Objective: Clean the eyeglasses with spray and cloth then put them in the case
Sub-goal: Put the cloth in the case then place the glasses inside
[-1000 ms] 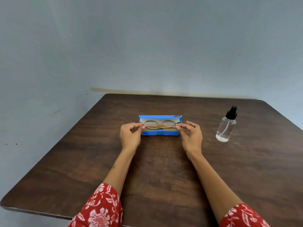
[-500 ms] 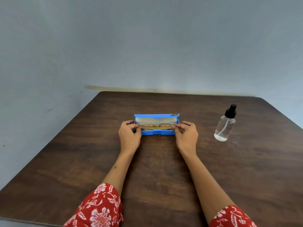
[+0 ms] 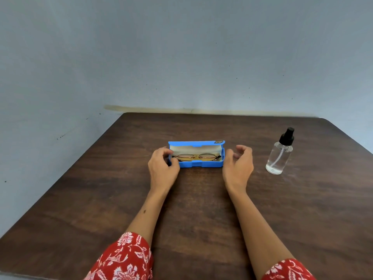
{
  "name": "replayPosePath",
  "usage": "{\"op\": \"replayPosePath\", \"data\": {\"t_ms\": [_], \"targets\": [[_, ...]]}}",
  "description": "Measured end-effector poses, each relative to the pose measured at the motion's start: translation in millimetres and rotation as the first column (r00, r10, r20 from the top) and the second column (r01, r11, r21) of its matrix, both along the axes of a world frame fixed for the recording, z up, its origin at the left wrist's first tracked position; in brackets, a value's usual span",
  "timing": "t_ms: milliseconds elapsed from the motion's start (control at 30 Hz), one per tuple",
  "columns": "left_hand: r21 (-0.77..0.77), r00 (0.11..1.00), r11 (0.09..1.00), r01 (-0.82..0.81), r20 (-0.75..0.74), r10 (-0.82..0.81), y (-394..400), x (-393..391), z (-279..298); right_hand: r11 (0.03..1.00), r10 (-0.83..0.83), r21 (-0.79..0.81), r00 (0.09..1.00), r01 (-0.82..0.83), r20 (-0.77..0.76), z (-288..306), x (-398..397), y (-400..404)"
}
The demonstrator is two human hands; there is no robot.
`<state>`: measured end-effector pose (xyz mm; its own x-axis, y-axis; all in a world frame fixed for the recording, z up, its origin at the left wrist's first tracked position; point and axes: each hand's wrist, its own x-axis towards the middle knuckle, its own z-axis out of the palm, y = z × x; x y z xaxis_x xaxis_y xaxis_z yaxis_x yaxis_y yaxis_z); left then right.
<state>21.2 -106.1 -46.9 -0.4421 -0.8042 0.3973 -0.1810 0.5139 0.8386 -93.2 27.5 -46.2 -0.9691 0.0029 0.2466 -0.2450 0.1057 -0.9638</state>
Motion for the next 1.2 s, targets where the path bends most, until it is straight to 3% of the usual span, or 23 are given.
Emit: {"op": "replayPosePath", "data": {"t_ms": [100,200,367,667,867,1200], "targets": [[0.215,0.996,0.976,-0.01,-0.08,0.028,4,0,11,0.999,0.043,0.011,0.999,-0.043,0.019,2,-8,1],[0.352,0.998,0.935,0.043,-0.053,-0.026,7,-4,21,0.972,0.183,0.148,0.983,-0.183,0.017,0,-14,0],[0.321,0.995,0.942,0.097,-0.016,-0.097,18,-20,25,0.911,0.282,0.302,0.959,-0.28,0.035,6,-12,-8],[0.319,0.998,0.945,0.066,-0.035,-0.058,33,-24,21,0.955,0.237,0.18,0.971,-0.236,0.021,3,-10,15],[0.338,0.992,0.933,0.121,-0.056,-0.109,54,-33,17,0.973,0.118,0.202,0.993,-0.117,0.004,5,-14,37],[0.318,0.993,0.947,0.036,-0.115,0.001,54,-42,9,0.953,0.144,0.266,0.989,-0.143,0.016,2,-18,42]]}}
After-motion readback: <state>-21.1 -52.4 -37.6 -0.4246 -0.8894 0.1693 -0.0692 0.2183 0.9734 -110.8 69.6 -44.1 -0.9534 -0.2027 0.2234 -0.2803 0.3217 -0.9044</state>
